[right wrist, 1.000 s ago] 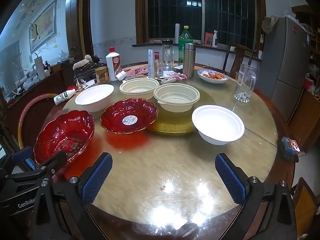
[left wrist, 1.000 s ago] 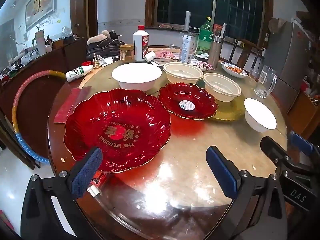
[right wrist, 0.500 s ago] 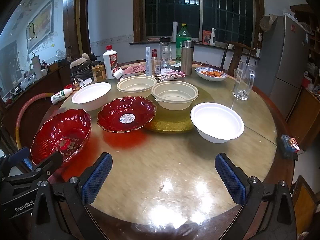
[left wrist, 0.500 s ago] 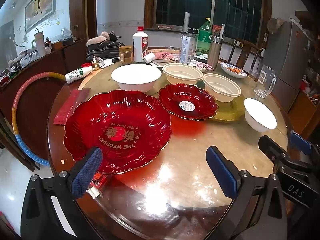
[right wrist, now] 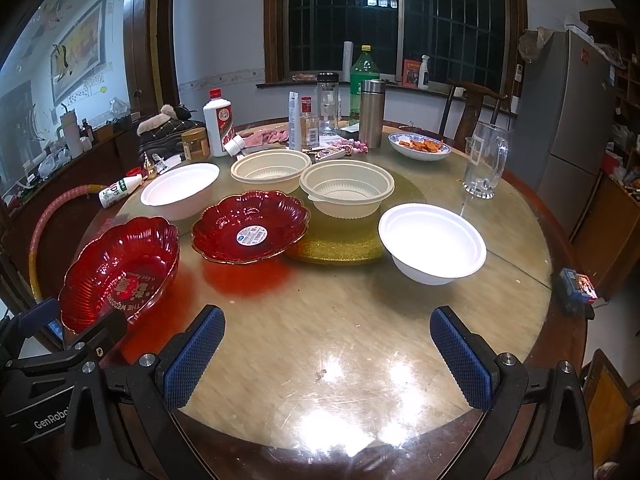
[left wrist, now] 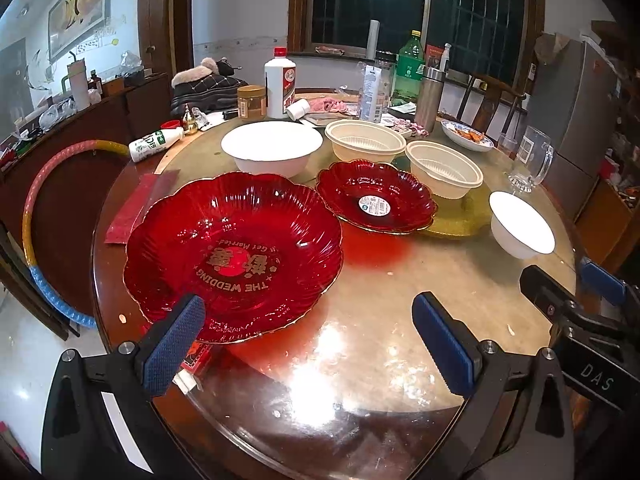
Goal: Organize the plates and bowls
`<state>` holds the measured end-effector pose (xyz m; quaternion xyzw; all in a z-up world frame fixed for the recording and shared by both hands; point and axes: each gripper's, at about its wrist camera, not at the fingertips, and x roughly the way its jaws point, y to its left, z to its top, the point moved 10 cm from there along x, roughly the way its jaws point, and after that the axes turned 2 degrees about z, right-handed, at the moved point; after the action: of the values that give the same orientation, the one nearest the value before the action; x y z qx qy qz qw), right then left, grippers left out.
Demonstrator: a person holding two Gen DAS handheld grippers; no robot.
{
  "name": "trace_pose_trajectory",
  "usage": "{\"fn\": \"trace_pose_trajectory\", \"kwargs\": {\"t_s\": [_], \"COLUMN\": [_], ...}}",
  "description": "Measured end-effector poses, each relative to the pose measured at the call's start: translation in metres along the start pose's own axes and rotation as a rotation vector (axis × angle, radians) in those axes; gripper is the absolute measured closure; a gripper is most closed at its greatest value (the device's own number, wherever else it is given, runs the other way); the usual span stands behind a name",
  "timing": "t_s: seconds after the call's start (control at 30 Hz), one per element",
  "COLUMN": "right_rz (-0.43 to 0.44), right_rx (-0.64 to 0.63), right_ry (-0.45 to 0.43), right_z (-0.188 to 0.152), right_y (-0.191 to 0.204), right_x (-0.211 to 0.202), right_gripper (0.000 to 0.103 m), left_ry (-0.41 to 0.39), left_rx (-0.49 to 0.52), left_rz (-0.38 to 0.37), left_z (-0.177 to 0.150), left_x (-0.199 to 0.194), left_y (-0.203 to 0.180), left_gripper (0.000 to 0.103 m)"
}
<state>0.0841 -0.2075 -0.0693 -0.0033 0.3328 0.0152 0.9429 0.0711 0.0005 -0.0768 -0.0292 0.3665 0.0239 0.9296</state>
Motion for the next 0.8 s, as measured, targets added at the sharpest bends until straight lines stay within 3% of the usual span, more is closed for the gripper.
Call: {"fn": "trace_pose_trajectory", "kwargs": {"t_s": [0.8], "right_rz": [-0.005], "right_rx": [-0.004], "right_ry": [0.003], "right_z": [0.0031], "right_y": [0.0026], "right_x": [-0.0019], "right_gripper": [0.0], "left_ry": [0.002], "left_rx": [-0.003], "left_rz": [-0.003], "left_z": [0.0011], "left_x": [0.0002], "left_y": [0.0009], "left_gripper": [0.0]}}
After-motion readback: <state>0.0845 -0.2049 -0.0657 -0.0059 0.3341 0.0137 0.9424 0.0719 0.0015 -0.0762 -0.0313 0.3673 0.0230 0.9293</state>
